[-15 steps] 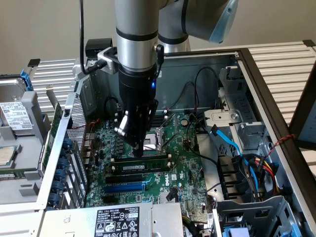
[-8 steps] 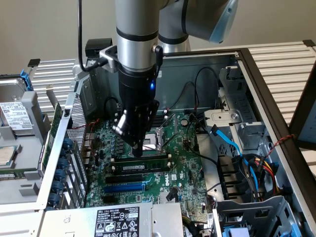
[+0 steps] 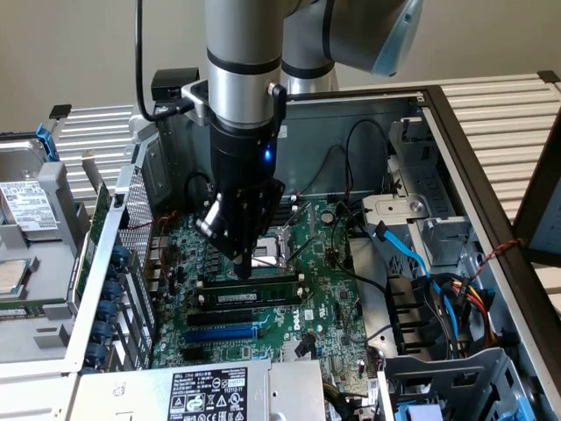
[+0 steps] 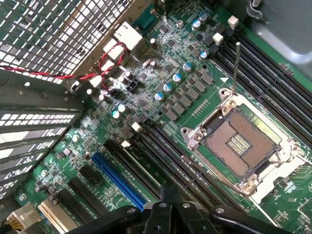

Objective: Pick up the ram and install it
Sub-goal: 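Press down the ram until it locks into place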

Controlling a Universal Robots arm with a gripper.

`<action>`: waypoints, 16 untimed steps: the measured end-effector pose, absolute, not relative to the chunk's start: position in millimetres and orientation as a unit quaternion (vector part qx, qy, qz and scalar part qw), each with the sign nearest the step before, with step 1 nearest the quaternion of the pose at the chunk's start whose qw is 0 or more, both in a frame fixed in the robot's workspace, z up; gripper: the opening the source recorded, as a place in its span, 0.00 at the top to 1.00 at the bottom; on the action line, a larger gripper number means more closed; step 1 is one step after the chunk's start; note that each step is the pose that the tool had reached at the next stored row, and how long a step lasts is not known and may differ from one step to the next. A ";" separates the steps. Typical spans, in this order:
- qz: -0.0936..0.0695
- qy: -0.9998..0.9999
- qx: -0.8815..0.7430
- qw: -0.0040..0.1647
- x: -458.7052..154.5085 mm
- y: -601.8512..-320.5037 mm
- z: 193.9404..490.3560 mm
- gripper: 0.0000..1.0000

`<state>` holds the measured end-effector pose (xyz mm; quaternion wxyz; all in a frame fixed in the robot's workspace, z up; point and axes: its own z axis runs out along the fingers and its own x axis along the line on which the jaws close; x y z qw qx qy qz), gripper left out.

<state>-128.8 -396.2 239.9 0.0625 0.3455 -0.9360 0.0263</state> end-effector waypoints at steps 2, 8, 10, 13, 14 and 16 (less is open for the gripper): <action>0.026 -0.939 0.337 0.063 -128.8 -396.6 239.9 0.89; 0.024 -0.947 0.313 0.064 -128.8 -398.2 239.9 0.89; 0.024 -0.950 0.305 0.064 -128.8 -398.7 239.9 0.89; 0.023 -0.954 0.293 0.064 -128.8 -399.2 239.9 0.89; 0.023 -0.955 0.289 0.065 -128.8 -399.3 239.9 0.89; 0.023 -0.957 0.280 0.065 -128.8 -399.4 239.9 0.89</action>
